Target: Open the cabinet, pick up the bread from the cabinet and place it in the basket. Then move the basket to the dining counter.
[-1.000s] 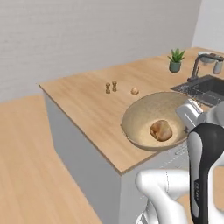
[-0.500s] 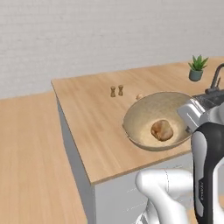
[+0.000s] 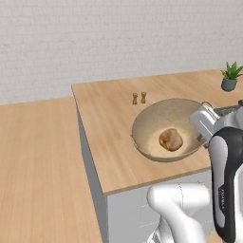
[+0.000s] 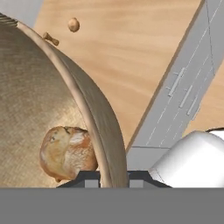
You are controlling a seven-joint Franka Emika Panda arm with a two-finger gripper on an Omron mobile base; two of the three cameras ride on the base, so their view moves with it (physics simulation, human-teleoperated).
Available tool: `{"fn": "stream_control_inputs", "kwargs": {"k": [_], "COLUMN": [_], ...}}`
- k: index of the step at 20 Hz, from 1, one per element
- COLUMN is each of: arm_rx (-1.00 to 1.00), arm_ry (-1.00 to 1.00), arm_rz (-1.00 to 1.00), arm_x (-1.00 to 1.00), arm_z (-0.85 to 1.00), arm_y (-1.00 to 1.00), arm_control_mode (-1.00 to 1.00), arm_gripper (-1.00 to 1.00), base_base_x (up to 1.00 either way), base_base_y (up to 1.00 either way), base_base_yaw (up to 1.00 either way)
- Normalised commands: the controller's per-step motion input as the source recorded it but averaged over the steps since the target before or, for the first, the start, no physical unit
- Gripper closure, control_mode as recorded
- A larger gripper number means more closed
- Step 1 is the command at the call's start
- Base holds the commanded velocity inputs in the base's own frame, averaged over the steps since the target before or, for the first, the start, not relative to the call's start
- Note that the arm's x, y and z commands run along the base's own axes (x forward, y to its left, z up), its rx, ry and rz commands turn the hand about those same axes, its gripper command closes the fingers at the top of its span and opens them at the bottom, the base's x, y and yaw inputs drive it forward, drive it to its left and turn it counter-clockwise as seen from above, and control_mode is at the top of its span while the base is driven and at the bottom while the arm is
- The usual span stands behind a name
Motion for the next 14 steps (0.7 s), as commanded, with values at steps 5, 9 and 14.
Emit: {"fn": "stream_control_inputs", "kwargs": {"k": [5, 9, 14], "arm_rx": [0.10, 0.00, 0.00], "arm_ry": [0.02, 0.04, 0.04], "arm_rz": [0.43, 0.30, 0.21], "arm_x": [1.00, 1.00, 1.00], "arm_z": [-0.44, -0.78, -0.63], "arm_y": [-0.69, -0.16, -0.12], "arm_control_mode": [-1.00, -1.00, -1.00], "arm_gripper": [1.00, 1.00, 1.00], "base_base_x": [0.00, 0.00, 0.00], "base_base_y": [0.00, 0.00, 0.00], "base_base_yaw": [0.00, 0.00, 0.00]}}
